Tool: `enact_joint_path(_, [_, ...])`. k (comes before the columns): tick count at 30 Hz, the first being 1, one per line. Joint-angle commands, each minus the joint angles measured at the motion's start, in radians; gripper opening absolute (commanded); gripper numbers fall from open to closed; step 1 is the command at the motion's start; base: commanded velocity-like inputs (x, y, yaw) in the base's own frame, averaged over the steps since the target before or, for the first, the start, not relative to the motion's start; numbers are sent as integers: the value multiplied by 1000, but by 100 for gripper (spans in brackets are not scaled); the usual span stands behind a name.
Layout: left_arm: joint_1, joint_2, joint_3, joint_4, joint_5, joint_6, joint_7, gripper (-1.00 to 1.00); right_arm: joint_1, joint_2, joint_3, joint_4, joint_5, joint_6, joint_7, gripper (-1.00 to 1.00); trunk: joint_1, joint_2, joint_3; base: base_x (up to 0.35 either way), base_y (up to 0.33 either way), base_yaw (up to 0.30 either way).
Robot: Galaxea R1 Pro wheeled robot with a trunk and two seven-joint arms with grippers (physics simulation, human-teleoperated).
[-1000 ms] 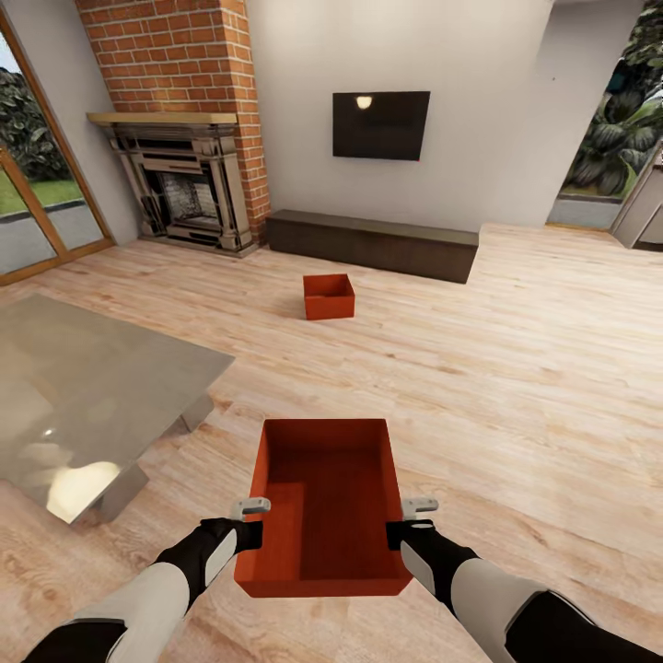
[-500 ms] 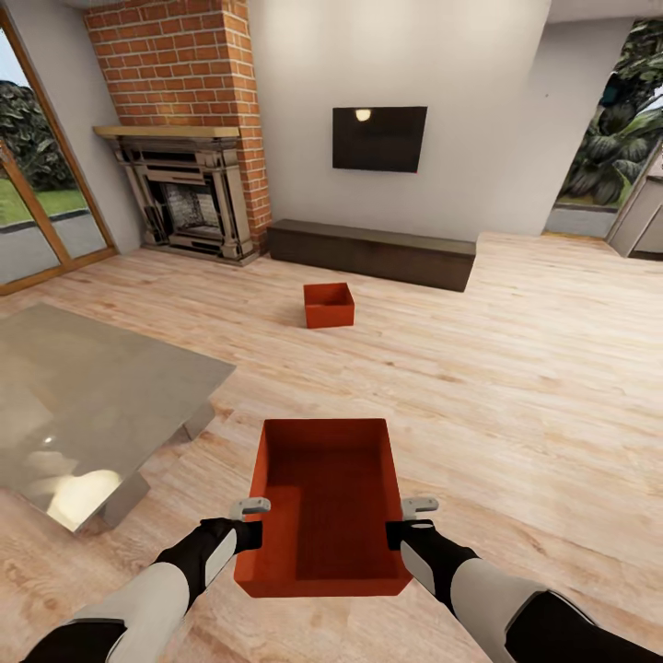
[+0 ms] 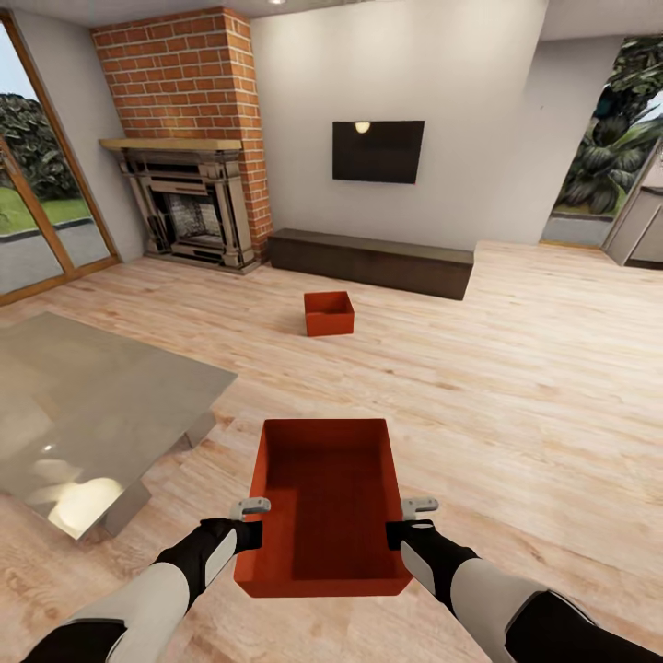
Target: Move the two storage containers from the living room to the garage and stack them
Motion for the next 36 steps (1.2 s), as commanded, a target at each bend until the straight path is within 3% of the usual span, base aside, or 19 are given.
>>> enact_joint_path(1, [0, -1, 4, 1, -12, 7, 8, -100, -1, 3, 20, -17, 7, 6, -6, -100, -4, 7, 4, 0, 0, 0])
enact_joint_path(36, [0, -1, 5, 0, -11, 7, 8, -100, -1, 3, 20, -17, 7, 6, -6, -100, -138, 252, 169, 0, 0, 0])
